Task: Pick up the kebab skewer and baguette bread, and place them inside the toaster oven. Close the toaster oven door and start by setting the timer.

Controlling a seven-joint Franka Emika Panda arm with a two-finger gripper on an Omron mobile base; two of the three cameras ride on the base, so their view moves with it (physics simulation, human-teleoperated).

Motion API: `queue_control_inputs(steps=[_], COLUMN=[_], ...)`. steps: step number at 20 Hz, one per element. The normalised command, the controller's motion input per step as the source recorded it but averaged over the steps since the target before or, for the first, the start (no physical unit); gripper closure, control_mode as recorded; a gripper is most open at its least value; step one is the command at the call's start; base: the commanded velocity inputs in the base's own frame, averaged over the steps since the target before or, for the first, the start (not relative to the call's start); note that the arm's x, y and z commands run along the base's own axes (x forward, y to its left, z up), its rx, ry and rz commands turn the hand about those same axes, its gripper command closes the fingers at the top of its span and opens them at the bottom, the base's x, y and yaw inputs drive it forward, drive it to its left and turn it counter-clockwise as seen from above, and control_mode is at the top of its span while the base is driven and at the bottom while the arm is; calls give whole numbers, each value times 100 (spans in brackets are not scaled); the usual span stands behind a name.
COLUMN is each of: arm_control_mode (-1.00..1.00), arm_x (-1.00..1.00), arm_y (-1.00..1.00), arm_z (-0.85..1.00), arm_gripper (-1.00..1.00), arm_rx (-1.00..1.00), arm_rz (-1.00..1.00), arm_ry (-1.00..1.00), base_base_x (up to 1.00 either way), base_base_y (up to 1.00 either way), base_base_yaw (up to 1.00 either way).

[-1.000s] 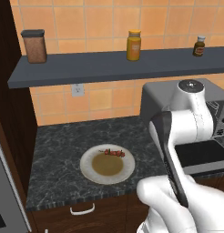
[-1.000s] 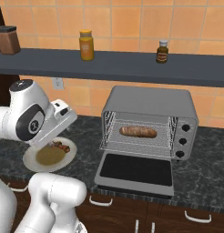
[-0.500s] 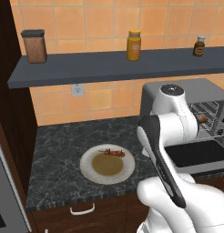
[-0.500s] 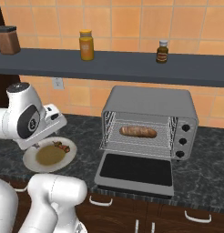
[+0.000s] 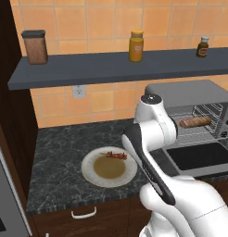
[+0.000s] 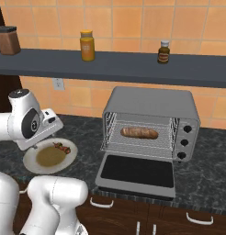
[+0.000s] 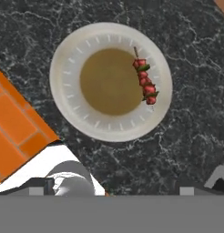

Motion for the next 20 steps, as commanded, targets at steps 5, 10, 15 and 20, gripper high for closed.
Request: queue_control_inputs(steps=[5, 10, 15, 20], arm_control_mode=[-100, -100, -100, -100], arm_x=[61, 56, 56, 48], arm_y=[41, 12, 3, 4], arm_z=[-19, -38, -70, -68], arm_gripper=[-100, -100, -100, -100], arm_rx=[0, 0, 0, 0], arm_rz=[0, 1, 1, 0], arm_ry=[12, 15, 4, -3], base_base_x=[0, 0, 0, 0], base_base_y=[0, 0, 0, 0], base_base_yaw=[0, 0, 0, 0])
